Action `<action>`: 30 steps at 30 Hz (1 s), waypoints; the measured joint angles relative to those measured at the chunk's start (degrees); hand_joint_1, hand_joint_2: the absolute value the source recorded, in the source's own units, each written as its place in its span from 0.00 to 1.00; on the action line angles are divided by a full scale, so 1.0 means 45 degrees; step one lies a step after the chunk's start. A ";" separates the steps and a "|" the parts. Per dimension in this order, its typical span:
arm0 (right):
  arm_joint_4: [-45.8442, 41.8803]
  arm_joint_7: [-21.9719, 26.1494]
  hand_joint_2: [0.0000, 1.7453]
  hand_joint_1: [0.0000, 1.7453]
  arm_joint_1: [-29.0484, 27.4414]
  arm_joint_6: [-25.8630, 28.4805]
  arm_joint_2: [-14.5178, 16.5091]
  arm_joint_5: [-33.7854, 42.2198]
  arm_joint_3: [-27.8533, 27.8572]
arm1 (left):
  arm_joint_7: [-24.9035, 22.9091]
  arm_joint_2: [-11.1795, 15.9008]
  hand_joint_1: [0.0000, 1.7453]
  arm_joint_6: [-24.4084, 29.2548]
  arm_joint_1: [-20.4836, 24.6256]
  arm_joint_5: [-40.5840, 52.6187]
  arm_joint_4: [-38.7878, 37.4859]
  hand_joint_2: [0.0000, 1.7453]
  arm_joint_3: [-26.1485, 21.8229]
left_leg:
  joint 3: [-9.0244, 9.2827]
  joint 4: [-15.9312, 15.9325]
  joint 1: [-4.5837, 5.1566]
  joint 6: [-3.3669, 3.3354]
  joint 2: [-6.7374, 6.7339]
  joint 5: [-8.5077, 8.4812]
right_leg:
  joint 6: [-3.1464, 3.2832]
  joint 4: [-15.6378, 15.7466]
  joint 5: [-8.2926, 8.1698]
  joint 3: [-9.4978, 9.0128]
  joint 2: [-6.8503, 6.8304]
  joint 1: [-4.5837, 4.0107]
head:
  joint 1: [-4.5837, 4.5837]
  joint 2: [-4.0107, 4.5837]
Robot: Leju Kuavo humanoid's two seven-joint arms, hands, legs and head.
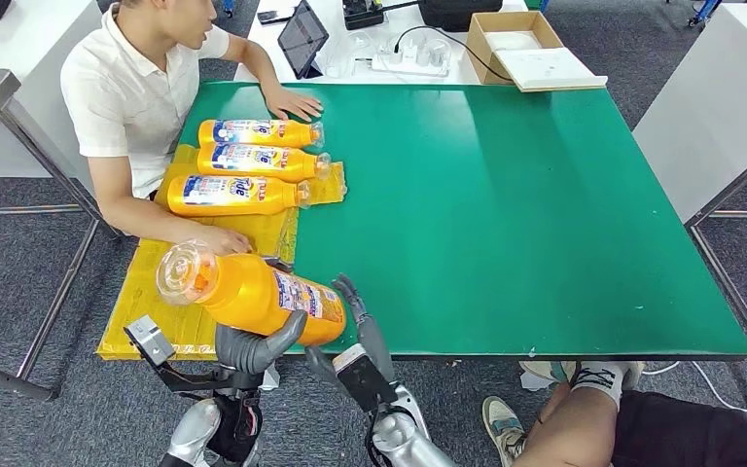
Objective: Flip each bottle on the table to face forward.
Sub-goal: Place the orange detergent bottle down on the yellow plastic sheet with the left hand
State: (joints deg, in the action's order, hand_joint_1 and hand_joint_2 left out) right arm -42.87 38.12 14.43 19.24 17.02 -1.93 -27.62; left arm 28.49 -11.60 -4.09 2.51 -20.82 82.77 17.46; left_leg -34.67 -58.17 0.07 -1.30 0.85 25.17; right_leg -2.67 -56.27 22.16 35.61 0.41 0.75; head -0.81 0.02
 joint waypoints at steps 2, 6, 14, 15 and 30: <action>-0.0502 0.0012 0.00 0.00 -0.0249 0.0472 -0.0011 0.0408 0.0512 | 0.0138 0.0110 1.00 0.0386 0.0009 0.0624 0.0098 1.00 -0.0016 | -0.0001 0.0000 0.0000 0.0000 -0.0001 0.0000 | 0.0000 0.0000 0.0000 0.0000 0.0000 0.0000 | 0.0001 0.0000; -0.1335 0.0013 0.00 0.00 -0.0635 0.0760 -0.0034 0.0620 0.1198 | 0.0227 0.0279 1.00 0.0648 0.0025 0.0962 0.0221 1.00 -0.0060 | 0.0000 0.0000 0.0000 0.0000 -0.0007 0.0001 | 0.0000 0.0000 0.0000 0.0002 0.0001 -0.0001 | 0.0002 0.0000; -0.2025 0.0013 0.00 0.00 -0.0947 0.0766 -0.0038 0.0643 0.1631 | 0.0240 0.0398 1.00 0.0657 0.0045 0.1010 0.0313 1.00 -0.0097 | 0.0000 0.0000 0.0000 0.0000 -0.0006 0.0000 | 0.0000 0.0000 0.0000 0.0001 0.0001 -0.0001 | 0.0001 0.0000; -0.2069 0.0013 0.00 0.00 -0.0962 0.0766 -0.0038 0.0645 0.1659 | 0.0240 0.0404 1.00 0.0657 0.0051 0.1012 0.0319 1.00 -0.0101 | 0.0000 0.0000 0.0000 0.0000 -0.0006 0.0000 | 0.0000 0.0000 0.0000 0.0001 0.0001 -0.0001 | 0.0000 0.0000; -0.2302 0.0013 0.00 0.00 -0.1048 0.0766 -0.0038 0.0648 0.1808 | 0.0240 0.0412 1.00 0.0657 0.0059 0.1012 0.0325 1.00 -0.0170 | 0.0000 0.0000 0.0000 0.0000 -0.0006 0.0000 | 0.0000 0.0000 0.0000 0.0001 0.0001 -0.0001 | 0.0000 0.0000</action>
State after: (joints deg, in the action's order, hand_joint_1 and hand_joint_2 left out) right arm -53.23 38.18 9.71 22.69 16.85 0.98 -19.48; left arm 29.57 -9.75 -1.14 2.77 -16.27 84.24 16.70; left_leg -34.67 -58.17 0.07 -1.30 0.82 25.18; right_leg -2.66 -56.27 22.16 35.62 0.42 0.74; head -0.81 0.02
